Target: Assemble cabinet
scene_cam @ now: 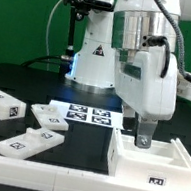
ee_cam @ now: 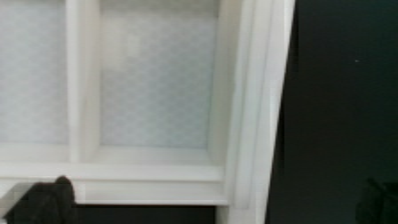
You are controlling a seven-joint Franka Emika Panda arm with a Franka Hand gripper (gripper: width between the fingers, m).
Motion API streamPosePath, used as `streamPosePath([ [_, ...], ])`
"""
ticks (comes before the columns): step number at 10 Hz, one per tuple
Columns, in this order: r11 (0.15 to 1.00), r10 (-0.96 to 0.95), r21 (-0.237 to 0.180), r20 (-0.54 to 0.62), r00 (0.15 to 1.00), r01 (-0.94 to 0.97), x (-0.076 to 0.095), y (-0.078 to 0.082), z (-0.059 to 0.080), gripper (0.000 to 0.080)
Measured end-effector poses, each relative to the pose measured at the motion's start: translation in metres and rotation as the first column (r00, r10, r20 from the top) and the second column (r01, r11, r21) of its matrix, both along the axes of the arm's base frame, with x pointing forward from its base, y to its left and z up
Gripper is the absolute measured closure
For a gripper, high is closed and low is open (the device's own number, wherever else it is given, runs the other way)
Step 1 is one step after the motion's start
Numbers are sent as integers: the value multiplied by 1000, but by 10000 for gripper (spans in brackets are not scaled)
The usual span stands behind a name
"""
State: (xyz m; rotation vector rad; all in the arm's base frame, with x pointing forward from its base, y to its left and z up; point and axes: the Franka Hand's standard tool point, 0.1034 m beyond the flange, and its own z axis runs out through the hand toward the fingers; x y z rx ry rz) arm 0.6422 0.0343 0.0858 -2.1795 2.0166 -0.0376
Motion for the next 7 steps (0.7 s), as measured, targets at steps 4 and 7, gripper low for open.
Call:
streamPosePath([
  [4, 943, 322, -103, 61, 945, -315, -7, -19, -5, 2],
  [7, 886, 452, -144, 66, 889, -440, -7, -21, -6, 2],
])
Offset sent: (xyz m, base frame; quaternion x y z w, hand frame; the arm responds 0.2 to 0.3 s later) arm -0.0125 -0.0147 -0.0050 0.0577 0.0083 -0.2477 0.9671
